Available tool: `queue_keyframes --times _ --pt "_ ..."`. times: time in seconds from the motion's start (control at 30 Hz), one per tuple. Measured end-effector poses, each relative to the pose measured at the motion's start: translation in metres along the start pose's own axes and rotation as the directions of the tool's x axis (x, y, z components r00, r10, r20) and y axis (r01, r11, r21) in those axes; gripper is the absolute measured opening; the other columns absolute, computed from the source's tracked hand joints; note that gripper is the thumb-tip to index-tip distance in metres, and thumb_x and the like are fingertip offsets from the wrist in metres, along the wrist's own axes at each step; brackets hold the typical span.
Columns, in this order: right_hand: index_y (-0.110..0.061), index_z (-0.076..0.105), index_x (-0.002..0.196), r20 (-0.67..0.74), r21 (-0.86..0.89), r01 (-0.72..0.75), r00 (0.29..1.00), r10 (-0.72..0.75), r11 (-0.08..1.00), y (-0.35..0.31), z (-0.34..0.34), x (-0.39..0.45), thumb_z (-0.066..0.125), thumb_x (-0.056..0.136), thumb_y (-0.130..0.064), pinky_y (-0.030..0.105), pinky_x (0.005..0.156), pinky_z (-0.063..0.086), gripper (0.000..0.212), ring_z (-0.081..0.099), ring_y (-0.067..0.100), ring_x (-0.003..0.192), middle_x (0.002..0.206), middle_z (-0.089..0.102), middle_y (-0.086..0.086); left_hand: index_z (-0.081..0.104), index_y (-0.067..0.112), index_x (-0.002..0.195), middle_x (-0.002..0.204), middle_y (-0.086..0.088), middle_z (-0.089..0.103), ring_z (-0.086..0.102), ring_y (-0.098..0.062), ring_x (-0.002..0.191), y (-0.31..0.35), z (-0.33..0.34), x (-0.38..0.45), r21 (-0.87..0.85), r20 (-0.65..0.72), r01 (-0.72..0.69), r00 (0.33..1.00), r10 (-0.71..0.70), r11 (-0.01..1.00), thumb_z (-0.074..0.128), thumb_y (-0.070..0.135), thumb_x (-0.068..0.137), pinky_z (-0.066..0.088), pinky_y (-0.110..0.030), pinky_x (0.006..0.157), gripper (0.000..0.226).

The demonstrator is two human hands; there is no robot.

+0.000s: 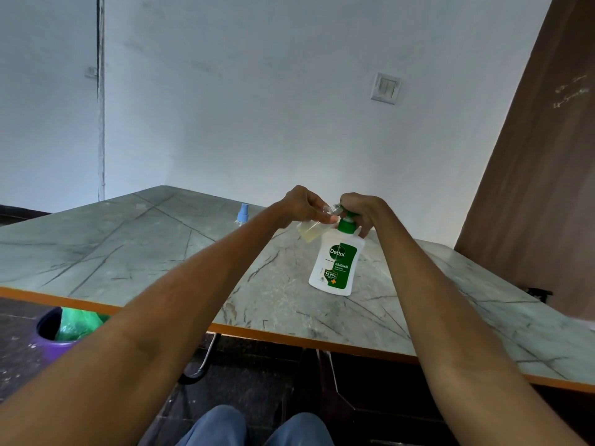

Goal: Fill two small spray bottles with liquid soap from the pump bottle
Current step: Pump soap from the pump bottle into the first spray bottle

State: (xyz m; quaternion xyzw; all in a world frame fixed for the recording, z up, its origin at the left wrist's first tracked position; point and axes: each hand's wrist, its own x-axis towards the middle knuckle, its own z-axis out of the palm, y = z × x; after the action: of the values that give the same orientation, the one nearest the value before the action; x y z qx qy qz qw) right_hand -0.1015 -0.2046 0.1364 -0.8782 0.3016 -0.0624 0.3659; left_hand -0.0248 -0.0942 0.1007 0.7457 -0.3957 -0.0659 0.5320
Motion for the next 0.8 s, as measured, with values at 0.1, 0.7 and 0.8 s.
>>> queue_keyframes --times 0.1,0.7,0.8 --pt "-0.008 0.048 0.073 -0.008 0.015 0.01 1.0 -0.01 1.0 0.003 0.002 0.003 0.024 0.092 -0.014 0.054 0.099 0.041 0.031 0.054 0.031 0.088 0.086 0.056 0.016 0.071 0.004 0.09 0.077 0.001 0.063 0.053 -0.014 0.081 -0.001 -0.001 0.0 0.007 0.009 0.001 1.0 -0.001 1.0 0.081 0.018 0.067 0.045 -0.024 0.071 0.029" --pt "-0.008 0.043 0.075 -0.029 -0.027 0.0 1.0 -0.001 1.0 -0.001 0.0 -0.003 0.025 0.091 -0.015 0.054 0.096 0.041 0.026 0.053 0.031 0.096 0.102 0.055 0.019 0.068 -0.002 0.102 0.081 0.002 0.062 0.052 -0.016 0.088 0.002 0.0 0.0 0.033 -0.005 0.001 1.0 -0.001 0.999 0.08 0.018 0.068 0.046 -0.026 0.075 0.04" --pt "-0.007 0.043 0.079 -0.033 -0.011 0.004 0.999 -0.004 1.0 -0.001 0.002 0.001 0.024 0.09 -0.013 0.055 0.096 0.042 0.023 0.053 0.032 0.097 0.106 0.056 0.02 0.07 0.001 0.096 0.077 0.002 0.061 0.052 -0.012 0.08 -0.001 0.0 0.0 0.02 -0.004 0.002 1.0 -0.002 1.0 0.08 0.018 0.068 0.046 -0.026 0.074 0.035"
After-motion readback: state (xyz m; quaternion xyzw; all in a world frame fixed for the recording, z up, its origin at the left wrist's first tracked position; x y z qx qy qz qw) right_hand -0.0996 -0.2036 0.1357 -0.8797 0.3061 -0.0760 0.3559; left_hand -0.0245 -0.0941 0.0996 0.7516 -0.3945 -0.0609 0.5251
